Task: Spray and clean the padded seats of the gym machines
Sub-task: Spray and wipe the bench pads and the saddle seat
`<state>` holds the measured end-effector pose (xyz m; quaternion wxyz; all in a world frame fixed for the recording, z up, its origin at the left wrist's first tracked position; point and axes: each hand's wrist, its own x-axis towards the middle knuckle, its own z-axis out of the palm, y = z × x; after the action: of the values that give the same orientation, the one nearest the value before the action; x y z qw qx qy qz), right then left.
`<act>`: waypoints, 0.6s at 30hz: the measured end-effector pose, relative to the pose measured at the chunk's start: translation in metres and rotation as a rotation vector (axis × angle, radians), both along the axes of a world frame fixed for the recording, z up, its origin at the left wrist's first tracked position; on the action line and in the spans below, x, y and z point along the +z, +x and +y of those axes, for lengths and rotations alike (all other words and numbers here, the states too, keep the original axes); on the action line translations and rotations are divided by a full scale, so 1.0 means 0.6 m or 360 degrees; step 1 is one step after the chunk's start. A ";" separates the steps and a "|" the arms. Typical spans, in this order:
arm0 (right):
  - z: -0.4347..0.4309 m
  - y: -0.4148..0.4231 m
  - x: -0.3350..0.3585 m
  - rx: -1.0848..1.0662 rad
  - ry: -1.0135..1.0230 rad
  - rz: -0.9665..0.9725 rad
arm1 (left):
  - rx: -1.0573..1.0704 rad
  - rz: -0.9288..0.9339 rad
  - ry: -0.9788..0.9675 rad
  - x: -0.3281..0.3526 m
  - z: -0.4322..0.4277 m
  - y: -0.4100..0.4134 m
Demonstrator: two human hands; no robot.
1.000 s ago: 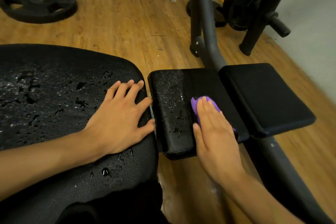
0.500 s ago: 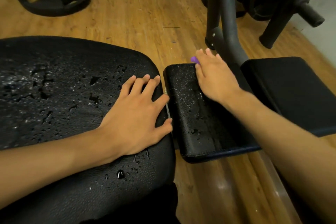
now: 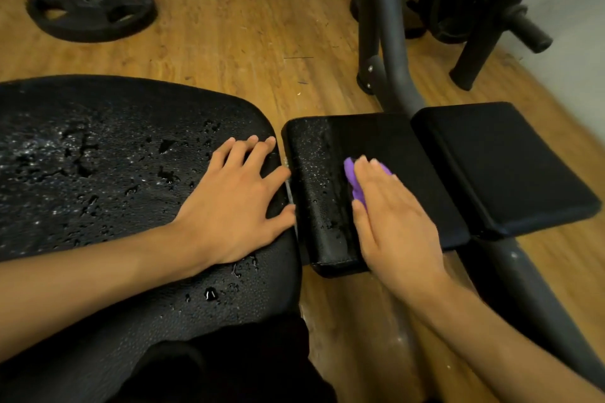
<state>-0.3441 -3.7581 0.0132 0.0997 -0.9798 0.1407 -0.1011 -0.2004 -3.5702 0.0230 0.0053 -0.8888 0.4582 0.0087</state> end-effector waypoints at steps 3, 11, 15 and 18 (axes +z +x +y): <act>0.021 -0.081 -0.016 0.0023 -0.0066 -0.0004 | -0.0001 -0.0007 -0.0003 0.000 0.000 -0.001; -0.027 0.020 -0.006 -0.0034 -0.0042 0.0132 | -0.0005 -0.0040 -0.0024 -0.007 -0.001 0.000; -0.095 0.162 -0.014 -0.0221 -0.0018 0.0114 | -0.0007 -0.0036 -0.0017 -0.007 -0.002 0.002; -0.128 0.250 -0.011 -0.0357 0.0022 0.0123 | -0.0006 -0.0031 -0.0027 -0.008 -0.003 0.003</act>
<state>-0.1939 -3.8351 0.0067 0.0890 -0.9604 0.2539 -0.0727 -0.1986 -3.5722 0.0183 0.0022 -0.8879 0.4600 -0.0037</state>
